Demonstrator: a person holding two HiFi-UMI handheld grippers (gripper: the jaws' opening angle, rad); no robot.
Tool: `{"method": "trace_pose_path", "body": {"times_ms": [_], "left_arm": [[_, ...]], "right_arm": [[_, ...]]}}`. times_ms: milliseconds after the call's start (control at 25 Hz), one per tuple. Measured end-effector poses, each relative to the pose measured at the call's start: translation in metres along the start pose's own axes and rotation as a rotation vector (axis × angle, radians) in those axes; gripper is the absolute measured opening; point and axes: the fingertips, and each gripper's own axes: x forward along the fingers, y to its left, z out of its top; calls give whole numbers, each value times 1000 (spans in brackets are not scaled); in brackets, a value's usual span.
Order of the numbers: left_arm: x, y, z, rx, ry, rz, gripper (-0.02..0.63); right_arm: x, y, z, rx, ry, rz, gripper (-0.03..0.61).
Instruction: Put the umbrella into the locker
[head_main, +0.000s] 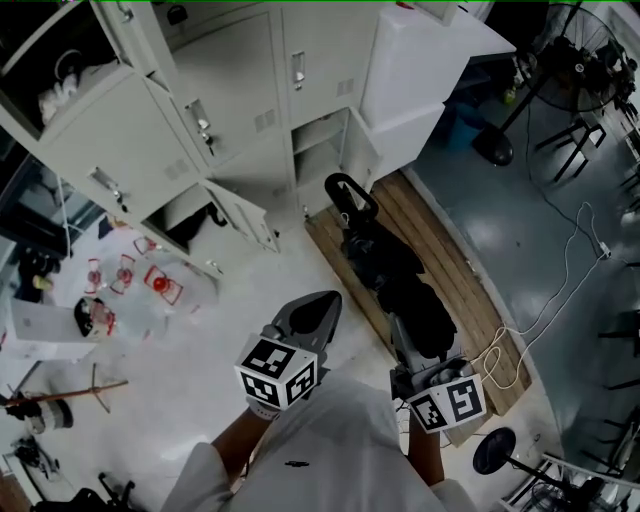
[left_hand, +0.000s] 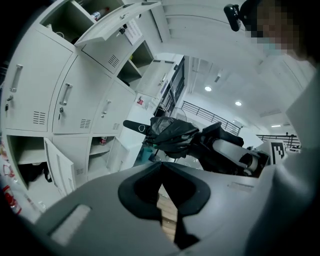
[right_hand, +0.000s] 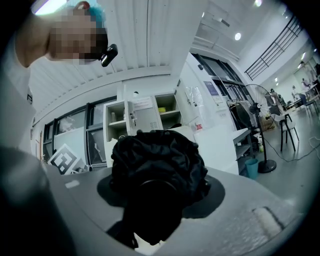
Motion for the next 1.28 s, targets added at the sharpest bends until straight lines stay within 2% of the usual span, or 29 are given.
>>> {"method": "trace_pose_path", "body": {"times_ms": [600, 880, 1280], "left_arm": [[21, 84, 56, 20, -39, -38, 15], [24, 92, 64, -19, -44, -66, 15], [45, 99, 68, -1, 19, -79, 15]], "right_arm": [[97, -7, 7, -11, -43, -42, 246], [107, -3, 11, -21, -27, -60, 247], [116, -10, 23, -8, -58, -74, 246]]}}
